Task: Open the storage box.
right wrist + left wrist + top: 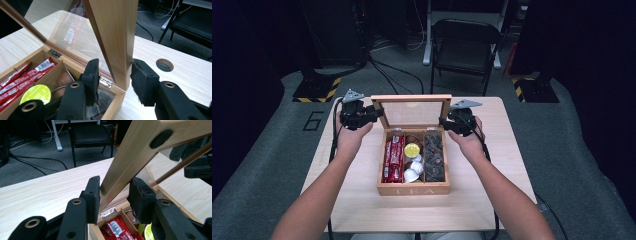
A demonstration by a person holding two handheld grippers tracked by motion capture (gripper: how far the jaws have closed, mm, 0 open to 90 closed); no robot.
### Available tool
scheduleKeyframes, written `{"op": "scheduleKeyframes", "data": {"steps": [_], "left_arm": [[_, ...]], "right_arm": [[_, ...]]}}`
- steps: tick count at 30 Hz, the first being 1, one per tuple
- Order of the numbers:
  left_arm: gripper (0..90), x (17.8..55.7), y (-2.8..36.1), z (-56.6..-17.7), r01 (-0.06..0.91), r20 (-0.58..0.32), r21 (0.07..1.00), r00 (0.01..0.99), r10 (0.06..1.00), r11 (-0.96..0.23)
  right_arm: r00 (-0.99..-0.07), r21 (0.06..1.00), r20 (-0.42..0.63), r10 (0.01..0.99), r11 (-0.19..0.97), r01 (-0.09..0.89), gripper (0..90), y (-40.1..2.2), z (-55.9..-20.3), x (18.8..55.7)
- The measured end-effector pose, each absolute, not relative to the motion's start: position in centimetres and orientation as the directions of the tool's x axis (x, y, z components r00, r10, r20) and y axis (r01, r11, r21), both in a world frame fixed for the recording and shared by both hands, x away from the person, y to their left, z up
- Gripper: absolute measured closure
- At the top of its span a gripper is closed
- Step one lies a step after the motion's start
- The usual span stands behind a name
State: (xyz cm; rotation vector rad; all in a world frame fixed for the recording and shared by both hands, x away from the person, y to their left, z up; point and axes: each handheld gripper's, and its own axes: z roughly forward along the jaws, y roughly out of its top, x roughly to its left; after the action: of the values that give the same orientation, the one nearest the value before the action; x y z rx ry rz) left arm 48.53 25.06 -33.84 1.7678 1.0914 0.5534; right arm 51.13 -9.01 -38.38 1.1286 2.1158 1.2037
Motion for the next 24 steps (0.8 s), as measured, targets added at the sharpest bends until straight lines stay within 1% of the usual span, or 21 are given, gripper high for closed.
{"op": "scheduleKeyframes", "data": {"steps": [12,24], "left_arm": [[61.7,49.1,25.1,-33.8,0.437,-0.109,0.889,0.495,0.862,-0.139],[62.2,49.9,25.0,-33.6,0.447,-0.115,0.885,0.48,0.87,-0.13]], "right_arm": [[-0.566,0.856,0.012,0.824,0.285,0.432,58.6,-9.0,-39.7,52.1],[-0.554,0.835,0.026,0.832,0.287,0.469,59.6,-8.8,-41.1,53.2]]}}
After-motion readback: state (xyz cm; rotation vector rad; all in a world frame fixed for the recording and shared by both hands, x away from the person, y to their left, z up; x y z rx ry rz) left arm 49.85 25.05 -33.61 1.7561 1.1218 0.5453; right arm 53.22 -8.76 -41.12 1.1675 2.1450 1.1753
